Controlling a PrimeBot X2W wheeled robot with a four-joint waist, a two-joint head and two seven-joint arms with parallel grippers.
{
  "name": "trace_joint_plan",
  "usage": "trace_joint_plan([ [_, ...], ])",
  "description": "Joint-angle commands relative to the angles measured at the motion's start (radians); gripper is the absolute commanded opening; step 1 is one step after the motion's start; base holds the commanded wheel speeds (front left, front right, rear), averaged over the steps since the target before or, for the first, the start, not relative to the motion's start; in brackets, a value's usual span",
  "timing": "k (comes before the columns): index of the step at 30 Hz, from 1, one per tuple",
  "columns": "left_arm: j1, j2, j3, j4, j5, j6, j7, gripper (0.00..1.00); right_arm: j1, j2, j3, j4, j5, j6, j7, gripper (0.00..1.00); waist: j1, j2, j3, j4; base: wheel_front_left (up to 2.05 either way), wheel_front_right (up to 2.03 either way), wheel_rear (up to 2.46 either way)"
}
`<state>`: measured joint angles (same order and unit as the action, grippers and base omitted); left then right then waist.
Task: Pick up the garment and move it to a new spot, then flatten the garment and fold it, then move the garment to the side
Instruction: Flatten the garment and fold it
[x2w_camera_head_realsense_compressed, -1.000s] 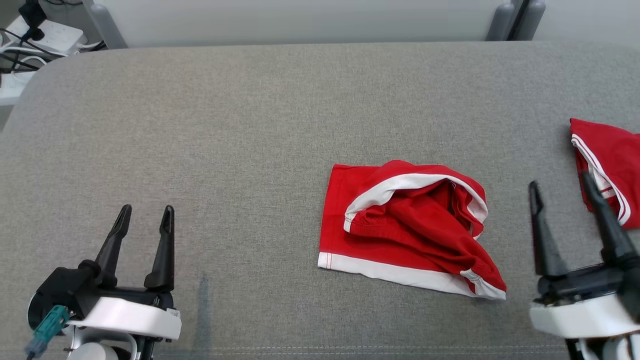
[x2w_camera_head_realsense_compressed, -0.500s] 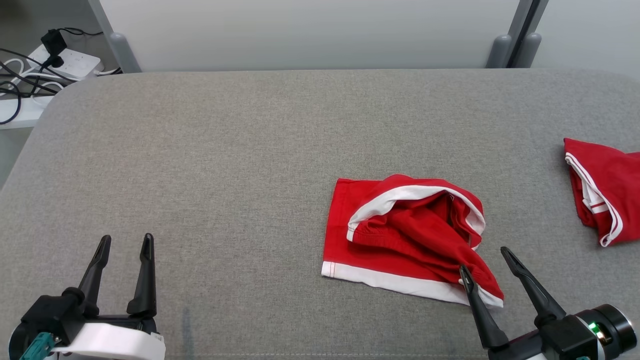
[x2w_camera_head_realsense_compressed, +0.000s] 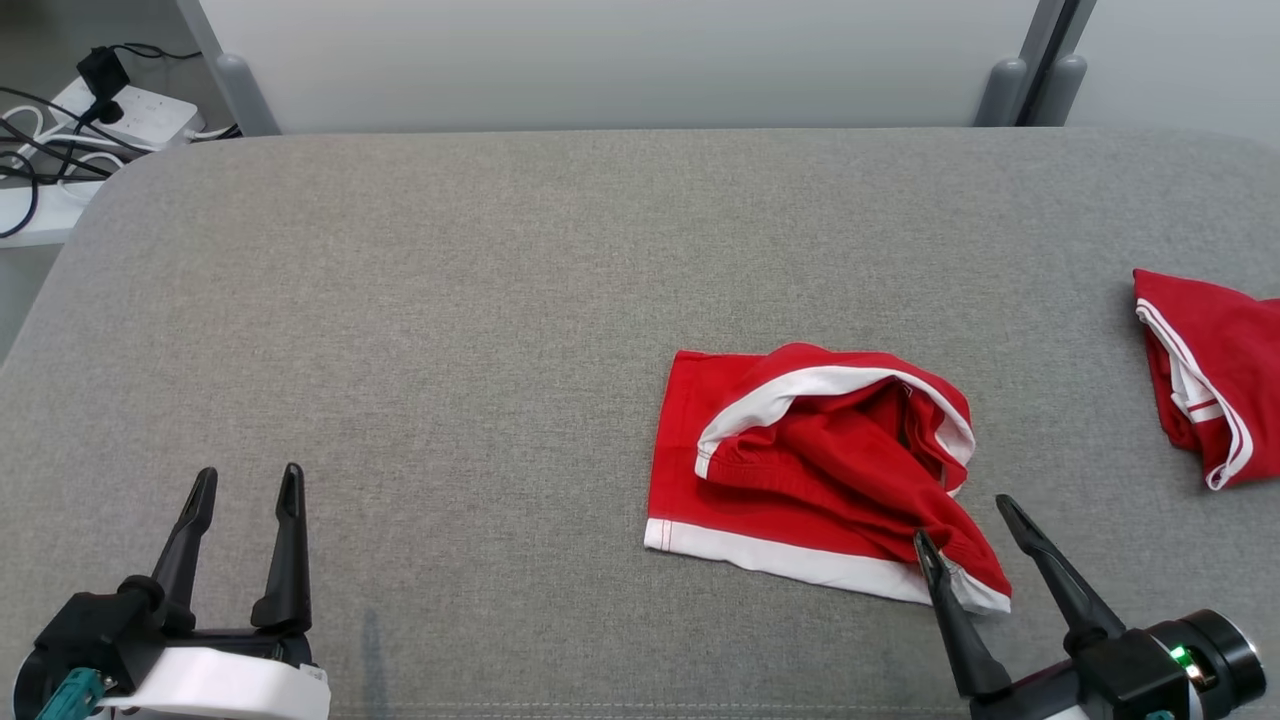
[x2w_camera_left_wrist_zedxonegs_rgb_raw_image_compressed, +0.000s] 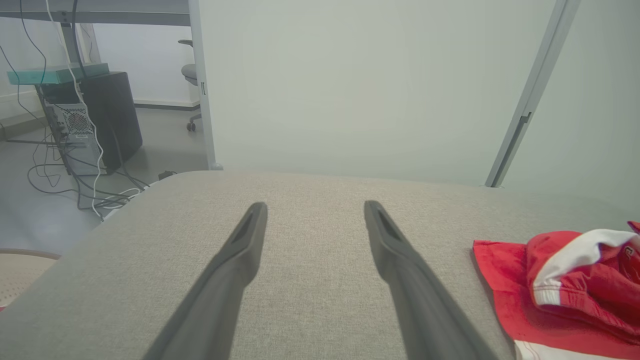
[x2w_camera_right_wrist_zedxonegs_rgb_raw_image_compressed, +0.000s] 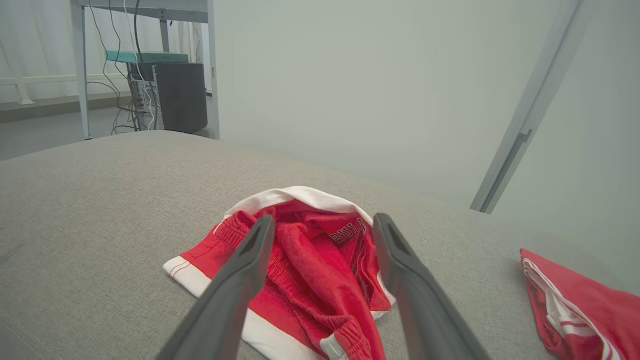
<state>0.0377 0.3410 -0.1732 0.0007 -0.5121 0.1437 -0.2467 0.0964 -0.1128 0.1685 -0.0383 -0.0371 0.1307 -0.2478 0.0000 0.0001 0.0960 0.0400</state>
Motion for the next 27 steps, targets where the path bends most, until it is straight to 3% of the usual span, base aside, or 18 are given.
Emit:
trace_joint_plan([
  [1, -0.025, 0.029, 0.038, -0.033, -0.005, 0.010, 0.000, 1.00, -0.020, -0.015, 0.030, -0.016, 0.011, 0.000, 0.013, 1.00, 0.0000, -0.0001, 0.005, 0.005, 0.00, 0.00, 0.00],
  [11, -0.058, 0.016, 0.016, -0.038, -0.004, 0.006, -0.001, 1.00, -0.139, -0.152, 0.163, 0.027, 0.094, 0.000, 0.307, 1.00, 0.0000, -0.0001, 0.042, 0.033, 0.00, 0.00, 0.00],
  [21, -0.127, -0.017, -0.010, -0.021, 0.005, -0.018, -0.008, 1.00, -0.264, -0.320, 0.285, -0.023, 0.189, 0.000, 0.562, 1.00, 0.0000, -0.0001, 0.126, 0.066, 0.00, 0.00, 0.00],
  [27, -0.166, -0.045, -0.013, 0.008, 0.011, -0.041, -0.013, 1.00, -0.343, -0.395, 0.346, -0.005, 0.237, 0.000, 0.675, 0.76, 0.0000, -0.0001, 0.161, 0.093, 0.00, 0.00, 0.00],
])
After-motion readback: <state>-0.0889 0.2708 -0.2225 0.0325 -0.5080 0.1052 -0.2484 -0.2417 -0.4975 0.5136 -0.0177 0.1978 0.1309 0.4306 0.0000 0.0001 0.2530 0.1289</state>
